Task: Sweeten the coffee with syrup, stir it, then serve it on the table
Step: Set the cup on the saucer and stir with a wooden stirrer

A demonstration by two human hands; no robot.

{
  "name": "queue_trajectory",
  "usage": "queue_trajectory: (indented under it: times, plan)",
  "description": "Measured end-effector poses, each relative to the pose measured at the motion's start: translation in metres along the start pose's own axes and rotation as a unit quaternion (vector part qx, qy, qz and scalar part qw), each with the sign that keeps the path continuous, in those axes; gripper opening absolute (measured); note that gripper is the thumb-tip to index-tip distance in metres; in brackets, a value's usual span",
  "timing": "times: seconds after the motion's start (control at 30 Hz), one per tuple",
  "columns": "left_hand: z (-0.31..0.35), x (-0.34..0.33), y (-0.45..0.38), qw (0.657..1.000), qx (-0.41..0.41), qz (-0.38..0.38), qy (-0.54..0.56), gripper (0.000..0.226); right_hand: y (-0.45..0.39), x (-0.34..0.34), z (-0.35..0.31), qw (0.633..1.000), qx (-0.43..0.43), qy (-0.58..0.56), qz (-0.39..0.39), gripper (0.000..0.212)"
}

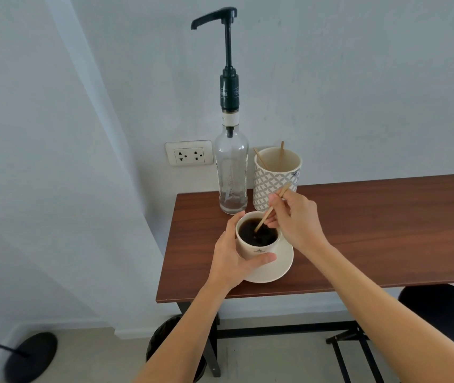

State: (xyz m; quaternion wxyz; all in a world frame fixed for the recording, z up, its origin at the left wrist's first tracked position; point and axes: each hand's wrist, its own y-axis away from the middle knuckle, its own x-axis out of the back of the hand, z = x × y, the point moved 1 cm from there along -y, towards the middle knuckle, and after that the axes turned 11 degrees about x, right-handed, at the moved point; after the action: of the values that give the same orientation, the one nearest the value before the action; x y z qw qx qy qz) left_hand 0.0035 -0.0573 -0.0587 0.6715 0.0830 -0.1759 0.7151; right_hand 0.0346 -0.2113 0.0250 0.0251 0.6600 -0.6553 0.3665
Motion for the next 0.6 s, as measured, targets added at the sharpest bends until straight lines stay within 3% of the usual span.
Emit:
queue_trajectory:
  times: [0.13,0.23,0.47,0.6]
  plan:
    - [0.001,0.0,0.0,1.0,-0.007,0.01,-0.005,0.091,-0.002,0.014,0.0,0.998,0.028,0.063,-0.007,0.025]
    - [0.001,0.001,0.0,1.0,-0.005,0.008,-0.002,0.091,0.004,0.009,-0.011,0.998,0.023,0.005,-0.056,0.021]
    - [0.003,0.001,0.001,1.0,-0.02,0.015,-0.008,0.089,-0.012,0.008,-0.019,0.982,0.158,0.085,-0.053,0.022]
    - [0.004,0.002,0.001,1.0,-0.012,0.013,-0.007,0.089,-0.009,0.021,-0.011,0.986,0.094,0.105,-0.088,0.027]
